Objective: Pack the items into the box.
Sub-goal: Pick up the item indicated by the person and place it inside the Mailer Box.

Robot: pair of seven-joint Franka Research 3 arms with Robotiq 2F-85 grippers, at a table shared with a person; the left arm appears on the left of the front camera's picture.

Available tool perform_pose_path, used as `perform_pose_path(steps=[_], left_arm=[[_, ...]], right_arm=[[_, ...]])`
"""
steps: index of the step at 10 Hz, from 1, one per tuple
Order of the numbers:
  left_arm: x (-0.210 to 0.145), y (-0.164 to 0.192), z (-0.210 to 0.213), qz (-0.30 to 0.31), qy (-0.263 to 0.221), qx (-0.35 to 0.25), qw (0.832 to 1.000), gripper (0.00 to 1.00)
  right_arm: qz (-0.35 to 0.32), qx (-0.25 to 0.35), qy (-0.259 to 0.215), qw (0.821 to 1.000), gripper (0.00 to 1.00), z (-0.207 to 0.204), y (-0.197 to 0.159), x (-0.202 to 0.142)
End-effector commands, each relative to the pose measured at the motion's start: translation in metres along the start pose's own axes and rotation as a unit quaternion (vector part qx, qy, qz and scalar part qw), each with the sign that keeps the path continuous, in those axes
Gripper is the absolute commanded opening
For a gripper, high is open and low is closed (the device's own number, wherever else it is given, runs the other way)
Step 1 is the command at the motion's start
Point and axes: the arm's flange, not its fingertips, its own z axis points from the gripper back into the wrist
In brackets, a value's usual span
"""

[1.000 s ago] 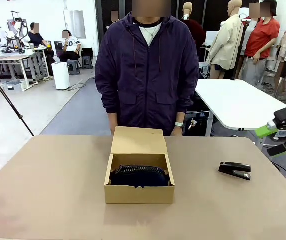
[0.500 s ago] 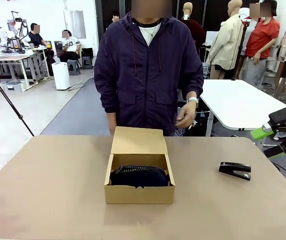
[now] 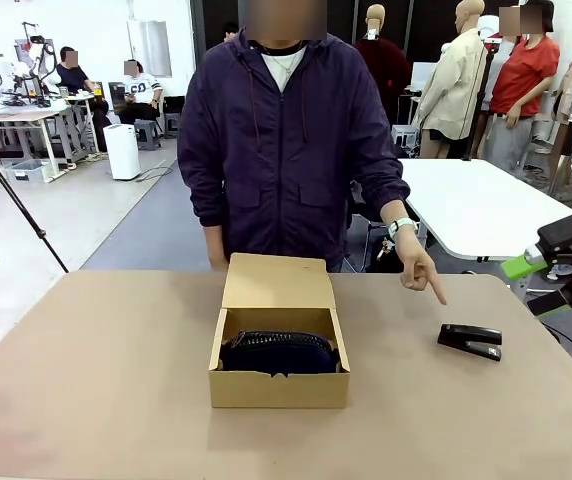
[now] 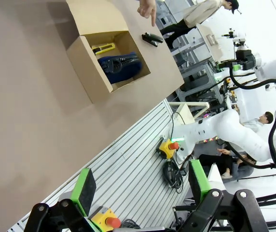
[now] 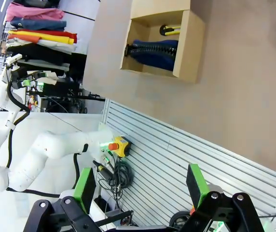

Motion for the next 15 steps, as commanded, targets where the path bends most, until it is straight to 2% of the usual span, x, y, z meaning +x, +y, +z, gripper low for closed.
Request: perform_pose_path(steps=[1,12,13,14,15], left_arm=[[-0.002,0.001,0.002,-0.003,0.003,-0.004,1.0,1.0],[-0.002,0.001,0.002,-0.003,0.003,-0.004,1.0,1.0],[-0.002,0.001,0.002,-0.003,0.003,-0.004,1.0,1.0],[-0.002,0.001,0.002,-0.003,0.003,-0.004,1.0,1.0],[-0.002,0.001,0.002,-0.003,0.003,-0.004,1.0,1.0]], right_arm=[[0.002,0.006,0.001,1.0,1.0,0.002,0.003,0.004],[0.0,0.0,0.0,1.0,1.0,0.0,0.0,0.0],[0.019,-0.062,0.068,0.996,1.0,-0.011,0.005,0.022],[0.042,-0.164,0.14,0.975,1.0,-0.032,0.008,0.056],[0.053,-0.294,0.206,0.932,1.0,-0.055,0.004,0.082]])
